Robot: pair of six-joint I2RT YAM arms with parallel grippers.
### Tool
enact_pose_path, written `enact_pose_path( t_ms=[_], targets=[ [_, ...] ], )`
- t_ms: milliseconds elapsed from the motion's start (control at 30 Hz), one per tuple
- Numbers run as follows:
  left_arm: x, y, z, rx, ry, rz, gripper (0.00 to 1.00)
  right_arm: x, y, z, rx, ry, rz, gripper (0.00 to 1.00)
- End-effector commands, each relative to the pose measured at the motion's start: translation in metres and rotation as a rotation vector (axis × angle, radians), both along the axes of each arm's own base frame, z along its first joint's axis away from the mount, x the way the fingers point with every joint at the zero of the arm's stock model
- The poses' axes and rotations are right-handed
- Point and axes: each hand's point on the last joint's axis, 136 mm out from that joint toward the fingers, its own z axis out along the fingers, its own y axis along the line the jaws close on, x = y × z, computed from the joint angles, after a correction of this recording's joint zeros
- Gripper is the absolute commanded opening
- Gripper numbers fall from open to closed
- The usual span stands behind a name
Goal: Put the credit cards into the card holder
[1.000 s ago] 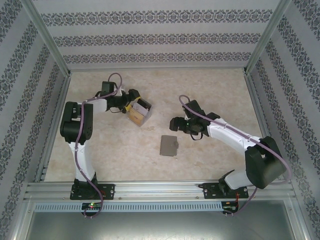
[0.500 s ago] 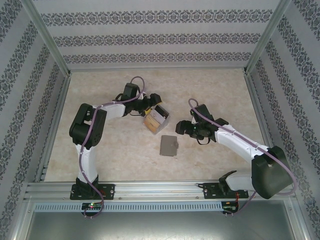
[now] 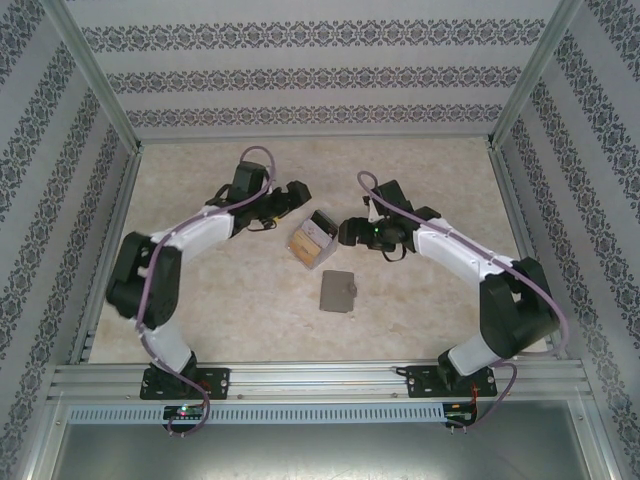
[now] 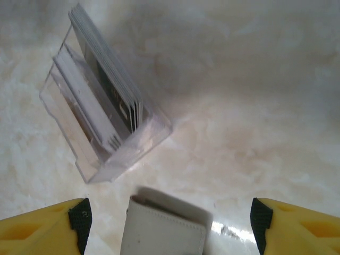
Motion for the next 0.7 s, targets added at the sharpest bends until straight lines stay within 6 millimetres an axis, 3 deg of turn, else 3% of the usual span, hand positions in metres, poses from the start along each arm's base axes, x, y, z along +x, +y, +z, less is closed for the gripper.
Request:
enact_pose_path(
  t_ms=[0, 100, 233, 500, 667],
  targets=[
    [-0.026, 0.013, -0.015, -0.018, 0.054, 0.054, 0.99, 0.011, 0.003, 0.004, 0.006, -0.002, 0.019, 0.80],
    [-0.044, 0.002, -0.024, -0.084, 0.089, 0.022, 1.00, 0.021, 0.007, 0.005, 0.019, -0.001, 0.020, 0.80],
    [-0.054, -0.014, -0.036, -0.081, 0.112, -0.013, 1.00, 0.030, 0.006, 0.006, 0.031, 0.008, 0.007, 0.81],
    [-0.043, -0.042, -0.050, -0.110, 0.132, -0.049, 1.00, 0.031, -0.010, 0.009, 0.051, 0.011, -0.032, 0.81],
    [-0.029, -0.076, -0.045, -0.144, 0.119, -0.113, 0.99, 0.027, -0.023, 0.007, 0.056, 0.018, -0.053, 0.81]
  ],
)
